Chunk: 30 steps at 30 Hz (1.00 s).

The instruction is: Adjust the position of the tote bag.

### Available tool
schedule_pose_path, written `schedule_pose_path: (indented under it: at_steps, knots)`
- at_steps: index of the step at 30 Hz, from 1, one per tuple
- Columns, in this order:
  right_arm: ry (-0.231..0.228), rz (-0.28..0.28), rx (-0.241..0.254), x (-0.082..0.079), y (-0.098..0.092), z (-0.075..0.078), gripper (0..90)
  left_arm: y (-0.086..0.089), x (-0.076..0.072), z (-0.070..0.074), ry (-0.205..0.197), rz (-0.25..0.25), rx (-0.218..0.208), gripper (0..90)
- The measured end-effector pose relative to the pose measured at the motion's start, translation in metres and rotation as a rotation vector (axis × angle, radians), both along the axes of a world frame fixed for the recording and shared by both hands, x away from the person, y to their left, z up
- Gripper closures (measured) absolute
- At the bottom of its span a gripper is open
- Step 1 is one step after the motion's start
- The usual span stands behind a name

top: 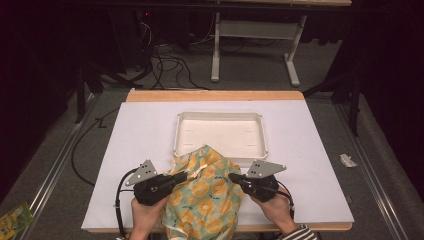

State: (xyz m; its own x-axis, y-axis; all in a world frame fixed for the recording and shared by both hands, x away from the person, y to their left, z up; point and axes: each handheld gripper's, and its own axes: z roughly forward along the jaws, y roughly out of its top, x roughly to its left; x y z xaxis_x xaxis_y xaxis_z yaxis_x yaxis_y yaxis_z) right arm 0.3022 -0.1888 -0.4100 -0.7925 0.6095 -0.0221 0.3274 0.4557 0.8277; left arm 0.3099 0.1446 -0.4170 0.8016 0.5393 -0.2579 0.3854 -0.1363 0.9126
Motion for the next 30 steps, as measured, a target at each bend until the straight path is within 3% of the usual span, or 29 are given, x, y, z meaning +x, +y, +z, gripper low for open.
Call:
schedule_pose_path:
  at_steps: [3,4,16,24,30]
  knots:
    - [-0.005,-0.013,0.007,-0.002,-0.007,0.001,90.0,0.001,-0.001,0.002,-0.007,0.002,0.001,90.0]
    - [-0.016,-0.029,0.011,-0.004,-0.017,0.001,90.0,0.001,-0.001,0.003,-0.013,0.007,-0.001,90.0]
    - [0.004,-0.138,0.034,-0.009,-0.063,-0.008,90.0,0.000,-0.002,0.006,-0.016,0.005,-0.002,88.0]
    - [0.025,-0.186,0.028,-0.004,-0.074,-0.016,90.0,-0.004,-0.004,0.004,-0.014,-0.019,0.007,89.5]
    - [0.066,-0.233,-0.005,0.004,-0.081,-0.028,90.0,-0.007,-0.005,0.003,-0.011,-0.035,0.011,90.0]
